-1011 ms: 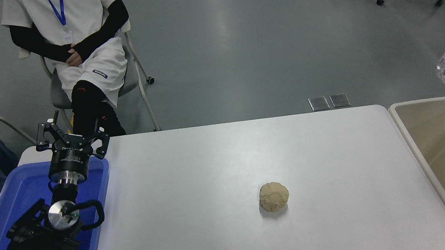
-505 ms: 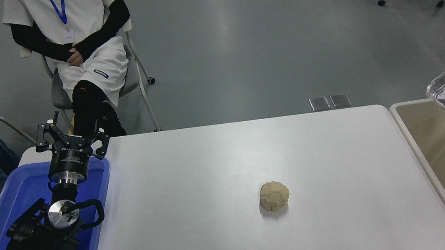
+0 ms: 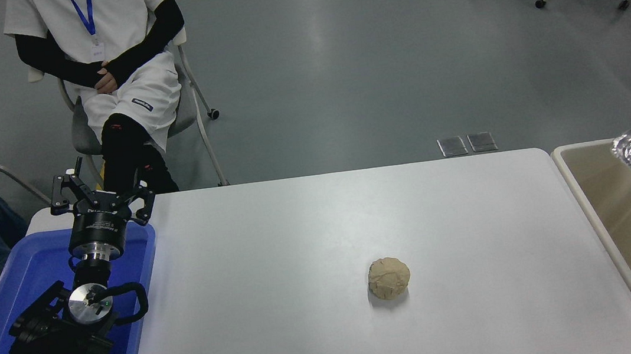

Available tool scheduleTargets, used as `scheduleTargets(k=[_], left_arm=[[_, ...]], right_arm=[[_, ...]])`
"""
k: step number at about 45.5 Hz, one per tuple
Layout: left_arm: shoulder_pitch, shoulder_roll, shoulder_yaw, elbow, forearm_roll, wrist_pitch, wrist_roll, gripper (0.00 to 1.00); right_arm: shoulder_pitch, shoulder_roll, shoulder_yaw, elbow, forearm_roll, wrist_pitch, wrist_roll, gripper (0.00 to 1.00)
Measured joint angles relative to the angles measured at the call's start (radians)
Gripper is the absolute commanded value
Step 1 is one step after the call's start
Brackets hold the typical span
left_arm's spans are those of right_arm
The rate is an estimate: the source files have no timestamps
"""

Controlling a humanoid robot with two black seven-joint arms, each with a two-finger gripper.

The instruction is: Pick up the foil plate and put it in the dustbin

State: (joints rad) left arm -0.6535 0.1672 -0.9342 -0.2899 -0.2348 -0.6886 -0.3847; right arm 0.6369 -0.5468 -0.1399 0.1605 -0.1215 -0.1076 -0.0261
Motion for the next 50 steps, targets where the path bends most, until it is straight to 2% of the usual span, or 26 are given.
scheduleTargets(k=[29, 35, 39, 42, 46, 50], left_arm=[[0.0, 0.0, 0.0, 0.0, 0.0, 0.0, 0.0, 0.99], [0.0, 0.0, 0.0, 0.0, 0.0, 0.0, 0.0, 0.99], [0.0, 0.0, 0.0, 0.0, 0.0, 0.0, 0.0, 0.99], [0.0, 0.0, 0.0, 0.0, 0.0, 0.0, 0.0, 0.99], [0.0, 0.0, 0.0, 0.0, 0.0, 0.0, 0.0, 0.99], [0.0, 0.0, 0.0, 0.0, 0.0, 0.0, 0.0, 0.99]], right_arm=[[-0.06, 0.07, 0.008, -0.012, 0.014, -0.161, -0.003, 0.01], [-0.066, 0.073, 0.008, -0.012, 0.015, -0.181, -0.002, 0.47], [-0.069, 0.074, 0.005, -0.012, 0.014, -0.194, -0.001, 0.58], [-0.071, 0.074, 0.002, -0.012, 0.012, -0.201, -0.001, 0.76], [-0.073, 0.075, 0.0, -0.012, 0.011, -0.212, -0.001, 0.86], [-0.073, 0.075, -0.001, -0.011, 0.011, -0.218, -0.001, 0.88]])
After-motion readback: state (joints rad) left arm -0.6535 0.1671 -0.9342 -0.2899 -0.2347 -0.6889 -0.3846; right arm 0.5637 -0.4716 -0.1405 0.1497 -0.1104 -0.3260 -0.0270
